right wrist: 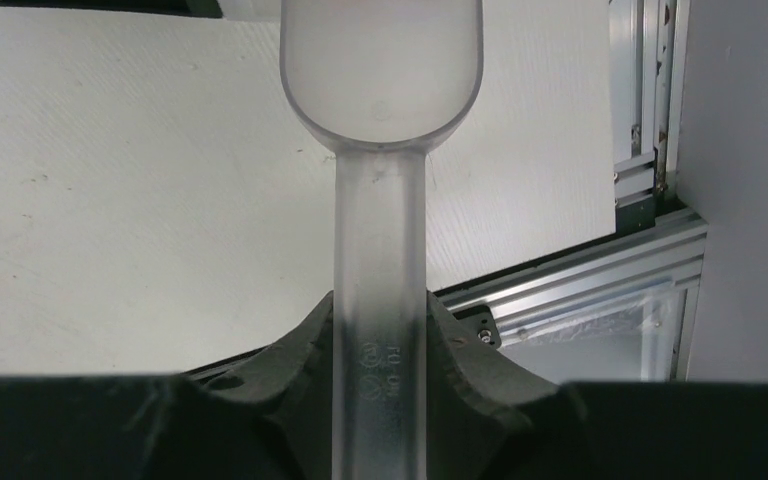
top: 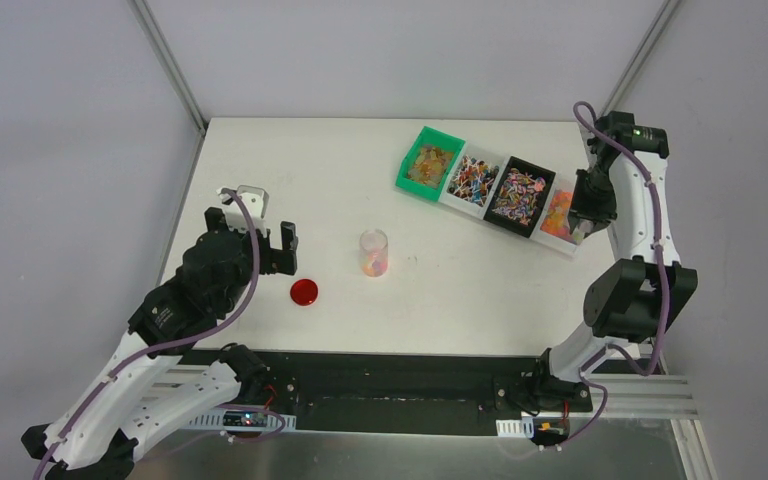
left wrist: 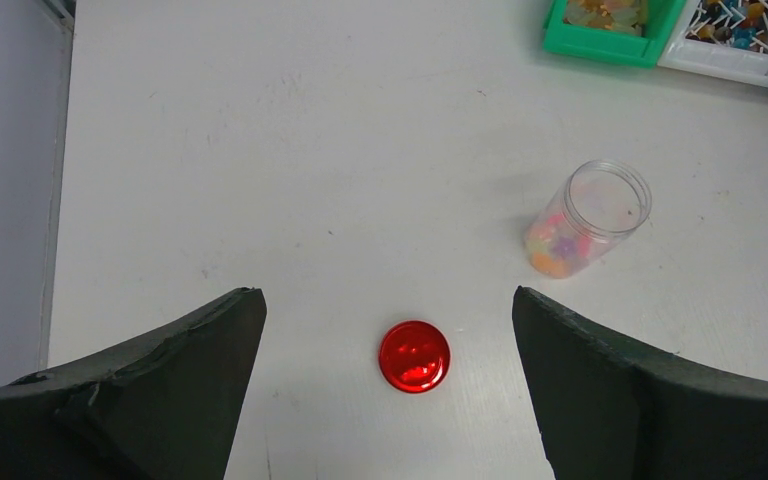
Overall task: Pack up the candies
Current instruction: Scoop the fake candies from the storage box.
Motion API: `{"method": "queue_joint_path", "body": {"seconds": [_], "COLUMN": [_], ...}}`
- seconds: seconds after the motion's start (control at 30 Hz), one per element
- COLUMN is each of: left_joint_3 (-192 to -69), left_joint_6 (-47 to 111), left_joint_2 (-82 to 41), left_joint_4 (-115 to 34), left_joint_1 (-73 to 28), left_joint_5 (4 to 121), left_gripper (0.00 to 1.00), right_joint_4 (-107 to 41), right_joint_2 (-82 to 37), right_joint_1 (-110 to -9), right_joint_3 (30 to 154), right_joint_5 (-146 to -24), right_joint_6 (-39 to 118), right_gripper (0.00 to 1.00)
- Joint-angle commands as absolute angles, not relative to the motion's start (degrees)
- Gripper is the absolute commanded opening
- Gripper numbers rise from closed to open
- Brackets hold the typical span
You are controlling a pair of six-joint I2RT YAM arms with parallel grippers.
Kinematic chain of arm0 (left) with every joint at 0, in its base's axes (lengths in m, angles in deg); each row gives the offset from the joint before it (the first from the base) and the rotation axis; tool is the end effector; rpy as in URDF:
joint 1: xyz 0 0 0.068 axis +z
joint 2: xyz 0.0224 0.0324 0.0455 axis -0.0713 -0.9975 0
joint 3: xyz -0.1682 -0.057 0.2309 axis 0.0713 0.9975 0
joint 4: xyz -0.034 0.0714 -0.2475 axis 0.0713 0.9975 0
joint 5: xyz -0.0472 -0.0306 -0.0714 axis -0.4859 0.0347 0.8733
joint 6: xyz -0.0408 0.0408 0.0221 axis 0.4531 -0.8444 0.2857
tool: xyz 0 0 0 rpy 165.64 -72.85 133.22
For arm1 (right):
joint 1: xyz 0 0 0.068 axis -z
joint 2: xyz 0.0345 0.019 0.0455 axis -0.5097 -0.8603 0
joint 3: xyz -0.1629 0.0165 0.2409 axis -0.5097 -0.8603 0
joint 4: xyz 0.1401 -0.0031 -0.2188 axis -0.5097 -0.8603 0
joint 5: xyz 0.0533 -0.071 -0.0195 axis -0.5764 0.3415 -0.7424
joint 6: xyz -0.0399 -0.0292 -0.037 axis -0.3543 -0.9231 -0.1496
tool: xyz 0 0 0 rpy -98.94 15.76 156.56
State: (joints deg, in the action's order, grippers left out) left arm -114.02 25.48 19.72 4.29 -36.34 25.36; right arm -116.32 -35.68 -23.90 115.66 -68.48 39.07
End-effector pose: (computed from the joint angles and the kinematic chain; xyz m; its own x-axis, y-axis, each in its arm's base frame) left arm 0.0912 -0.0482 0.3766 -0.2985 0.1430 -0.9437 0.2001 0.9761 0.0846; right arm 0.2978 -0.0424 0.3604 -0.9507 0.2226 -0.2160 0.2528 0.9596 -0.1237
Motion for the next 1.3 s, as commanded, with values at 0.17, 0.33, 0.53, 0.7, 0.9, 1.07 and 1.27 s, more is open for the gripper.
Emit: {"method": "queue_joint_path", "body": {"seconds": [0.17,0.33,0.53,0.7,0.9,1.07,1.27], "left_joint_3": [-113.8,-113.8,-113.8,-113.7,-113.8,-113.8,-113.7], "left_joint_6": [25.8,25.8,25.8,25.8,25.7,25.7,25.8], "left_joint_2": [19.5,19.6,19.6,19.8,20.0,20.2,20.5], "left_joint_4": [2.4,2.4,2.4,2.4,2.4,2.4,2.4], "left_joint_1": [-36.3,-36.3,-36.2,-36.3,-36.3,-36.3,-36.3], "left_joint_5": [26.0,25.8,25.5,25.3,24.9,24.8,24.5], "left_gripper": [0.99,0.99,0.99,0.99,0.99,0.99,0.99], "right_joint_4": [-122.2,-122.2,-122.3,-122.4,-122.4,-122.2,-121.2], "right_joint_2": [-38.9,-41.1,-43.3,-44.7,-45.9,-47.0,-48.4], "right_joint_1": [-21.3,-21.2,-21.2,-21.0,-20.8,-20.8,-20.8], "right_joint_3": [119.2,120.2,121.2,121.9,121.8,122.0,121.6], "right_joint_5": [-68.7,-70.7,-72.2,-72.3,-73.0,-73.4,-73.2], "right_joint_6": [38.6,38.3,37.9,37.8,37.7,37.6,37.5], "right_gripper": [0.00,0.00,0.00,0.00,0.00,0.00,0.00]}}
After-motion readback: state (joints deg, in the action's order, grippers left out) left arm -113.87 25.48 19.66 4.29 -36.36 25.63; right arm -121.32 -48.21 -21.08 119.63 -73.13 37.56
